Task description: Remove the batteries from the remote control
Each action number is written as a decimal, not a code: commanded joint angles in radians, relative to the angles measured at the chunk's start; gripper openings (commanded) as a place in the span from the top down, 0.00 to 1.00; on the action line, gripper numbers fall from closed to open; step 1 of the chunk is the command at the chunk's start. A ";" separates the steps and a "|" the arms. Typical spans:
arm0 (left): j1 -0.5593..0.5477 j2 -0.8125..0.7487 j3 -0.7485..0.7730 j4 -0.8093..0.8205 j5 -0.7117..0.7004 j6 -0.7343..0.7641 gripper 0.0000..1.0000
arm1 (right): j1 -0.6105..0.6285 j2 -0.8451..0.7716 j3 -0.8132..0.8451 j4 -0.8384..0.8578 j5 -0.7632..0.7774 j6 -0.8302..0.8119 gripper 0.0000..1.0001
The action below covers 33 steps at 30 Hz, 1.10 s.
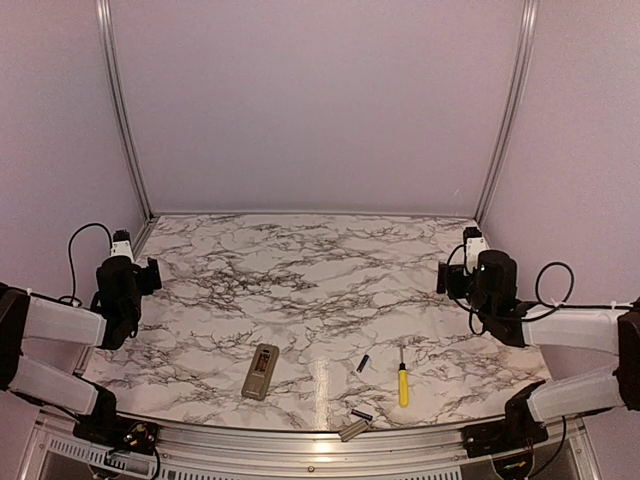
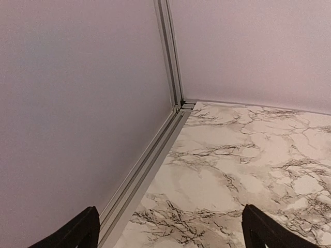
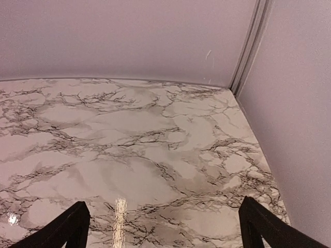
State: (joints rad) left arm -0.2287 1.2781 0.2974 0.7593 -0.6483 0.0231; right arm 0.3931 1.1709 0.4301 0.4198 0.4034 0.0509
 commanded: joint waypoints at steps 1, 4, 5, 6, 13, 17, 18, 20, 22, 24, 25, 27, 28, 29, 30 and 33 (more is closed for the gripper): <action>0.035 0.053 -0.008 0.161 0.121 -0.009 0.01 | -0.012 0.031 -0.014 0.122 0.196 -0.070 0.01; 0.065 0.058 -0.015 0.191 0.181 -0.014 0.01 | -0.014 0.053 -0.062 0.222 0.243 -0.119 0.01; 0.075 0.055 -0.019 0.196 0.187 -0.041 0.01 | -0.014 0.066 -0.082 0.264 0.242 -0.127 0.01; 0.087 0.056 -0.026 0.216 0.197 -0.051 0.01 | -0.014 0.084 -0.096 0.301 0.244 -0.130 0.01; 0.124 0.075 -0.064 0.353 0.255 -0.053 0.01 | -0.023 0.215 -0.127 0.482 0.334 -0.118 0.03; 0.127 0.161 -0.091 0.503 0.265 -0.030 0.01 | -0.084 0.230 -0.128 0.542 0.250 -0.103 0.02; 0.127 0.194 -0.104 0.565 0.267 -0.028 0.01 | -0.107 0.228 -0.142 0.581 0.208 -0.106 0.01; 0.131 0.259 -0.121 0.654 0.264 -0.030 0.01 | -0.164 0.221 -0.172 0.654 0.121 -0.094 0.01; 0.137 0.252 -0.108 0.619 0.266 -0.041 0.01 | -0.197 0.223 -0.200 0.730 0.055 -0.102 0.01; 0.145 0.256 -0.095 0.595 0.277 -0.045 0.01 | -0.216 0.229 -0.207 0.762 0.007 -0.131 0.01; 0.146 0.257 -0.090 0.589 0.286 -0.042 0.01 | -0.227 0.234 -0.211 0.779 -0.018 -0.143 0.01; 0.147 0.255 -0.064 0.531 0.303 -0.040 0.01 | -0.243 0.240 -0.219 0.808 -0.061 -0.160 0.01; 0.151 0.257 -0.065 0.537 0.314 -0.041 0.01 | -0.251 0.244 -0.223 0.823 -0.081 -0.167 0.01; 0.155 0.257 -0.061 0.526 0.321 -0.043 0.01 | -0.263 0.257 -0.231 0.864 -0.111 -0.173 0.01; 0.159 0.255 -0.058 0.517 0.329 -0.046 0.01 | -0.278 0.279 -0.240 0.909 -0.129 -0.170 0.01; 0.166 0.255 -0.055 0.511 0.347 -0.049 0.01 | -0.311 0.391 -0.261 1.052 -0.162 -0.147 0.01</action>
State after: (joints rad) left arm -0.0750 1.5322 0.2253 1.2778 -0.3428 -0.0193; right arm 0.1246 1.4494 0.1982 1.2354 0.3412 -0.0982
